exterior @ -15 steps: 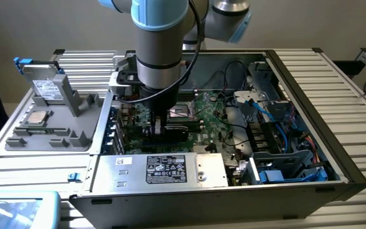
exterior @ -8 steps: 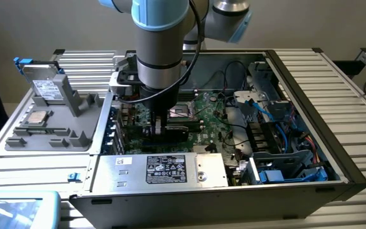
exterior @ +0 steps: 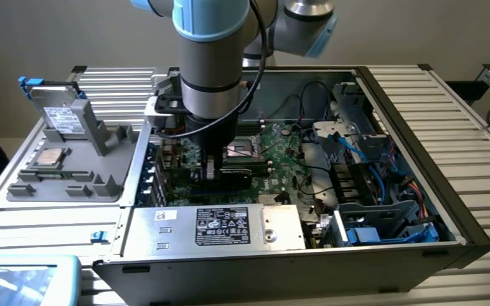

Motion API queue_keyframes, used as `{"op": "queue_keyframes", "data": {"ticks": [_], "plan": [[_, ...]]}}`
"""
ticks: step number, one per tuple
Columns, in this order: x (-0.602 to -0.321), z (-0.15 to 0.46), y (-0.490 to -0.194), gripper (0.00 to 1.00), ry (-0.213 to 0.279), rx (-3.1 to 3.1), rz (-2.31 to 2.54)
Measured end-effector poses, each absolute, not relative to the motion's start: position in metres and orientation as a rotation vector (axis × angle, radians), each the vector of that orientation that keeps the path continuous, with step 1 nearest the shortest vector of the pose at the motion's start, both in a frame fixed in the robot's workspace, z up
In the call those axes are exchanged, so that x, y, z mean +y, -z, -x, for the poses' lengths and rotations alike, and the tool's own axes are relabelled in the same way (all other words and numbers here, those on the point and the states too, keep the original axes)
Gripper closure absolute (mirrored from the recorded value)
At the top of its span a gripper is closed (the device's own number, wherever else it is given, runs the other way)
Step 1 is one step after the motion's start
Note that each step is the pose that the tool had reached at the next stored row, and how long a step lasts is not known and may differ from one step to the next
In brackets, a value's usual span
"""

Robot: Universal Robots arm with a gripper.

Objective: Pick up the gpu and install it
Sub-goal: 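Insert the gpu into the slot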

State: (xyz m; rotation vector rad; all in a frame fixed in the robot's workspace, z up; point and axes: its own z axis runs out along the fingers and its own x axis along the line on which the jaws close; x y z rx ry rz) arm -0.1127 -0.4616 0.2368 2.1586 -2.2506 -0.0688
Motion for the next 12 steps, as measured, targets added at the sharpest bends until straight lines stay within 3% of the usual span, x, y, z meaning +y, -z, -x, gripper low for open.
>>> {"op": "queue_keyframes", "data": {"ticks": [12], "plan": [[-0.4616, 0.1156, -0.2365, 0.71, 0.060, -2.255, -2.163]]}}
